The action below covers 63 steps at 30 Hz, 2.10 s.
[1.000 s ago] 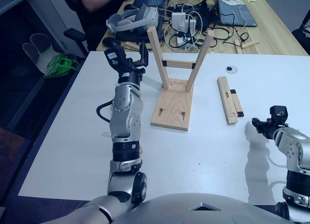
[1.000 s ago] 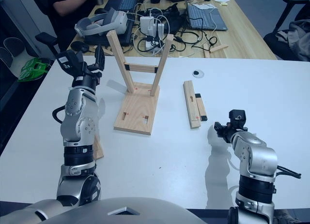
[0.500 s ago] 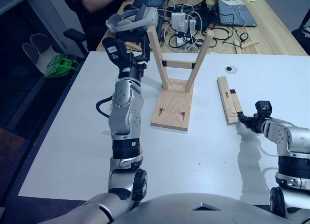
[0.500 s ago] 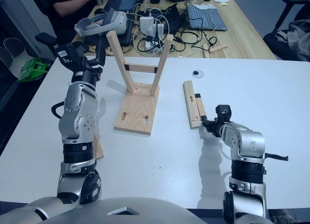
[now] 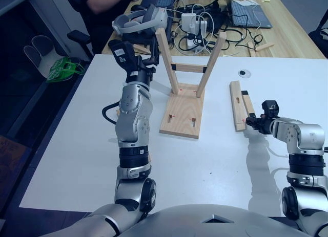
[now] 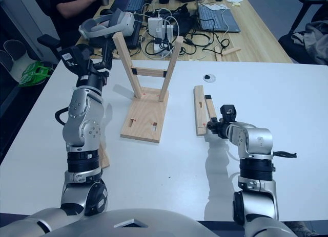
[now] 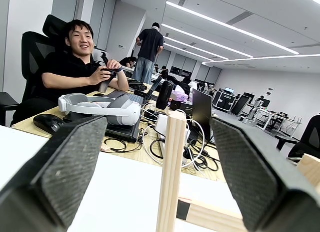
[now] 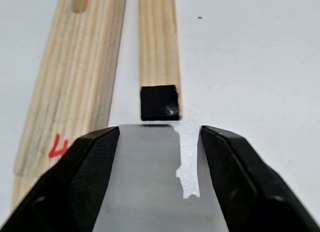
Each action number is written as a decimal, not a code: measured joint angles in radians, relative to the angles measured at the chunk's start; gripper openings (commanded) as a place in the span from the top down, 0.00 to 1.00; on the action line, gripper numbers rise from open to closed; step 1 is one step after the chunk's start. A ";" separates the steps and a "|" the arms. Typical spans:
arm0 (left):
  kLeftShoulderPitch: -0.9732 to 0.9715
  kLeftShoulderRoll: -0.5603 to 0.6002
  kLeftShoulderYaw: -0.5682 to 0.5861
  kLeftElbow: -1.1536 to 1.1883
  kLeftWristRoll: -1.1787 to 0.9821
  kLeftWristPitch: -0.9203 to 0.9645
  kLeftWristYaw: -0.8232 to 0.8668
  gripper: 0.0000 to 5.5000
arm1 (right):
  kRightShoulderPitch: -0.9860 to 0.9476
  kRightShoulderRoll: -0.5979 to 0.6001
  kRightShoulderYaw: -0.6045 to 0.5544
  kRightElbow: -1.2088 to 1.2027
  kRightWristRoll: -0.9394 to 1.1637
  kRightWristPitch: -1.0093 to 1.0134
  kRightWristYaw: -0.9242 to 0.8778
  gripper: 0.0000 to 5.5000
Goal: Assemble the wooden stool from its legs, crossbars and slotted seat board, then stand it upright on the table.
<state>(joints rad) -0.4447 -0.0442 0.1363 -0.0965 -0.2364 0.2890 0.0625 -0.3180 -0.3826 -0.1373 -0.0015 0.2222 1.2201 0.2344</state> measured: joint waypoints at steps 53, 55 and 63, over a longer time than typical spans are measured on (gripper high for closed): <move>-0.037 -0.044 0.071 0.015 -0.209 0.079 -0.040 0.31 | -0.070 0.035 0.100 0.097 -0.283 -0.650 -0.202 0.76; -0.037 -0.047 0.071 -0.007 -0.252 0.094 -0.066 0.31 | -0.065 0.010 0.124 0.089 -0.322 -0.753 -0.200 0.76; -0.039 -0.053 0.091 -0.045 -0.442 0.179 -0.129 0.26 | -0.053 -0.050 0.167 -0.004 -0.442 -1.114 -0.213 0.76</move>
<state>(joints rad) -0.4833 -0.0971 0.2276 -0.1411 -0.6786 0.4678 -0.0662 -0.3712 -0.4328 0.0297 -0.0052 -0.2202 0.1057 0.0215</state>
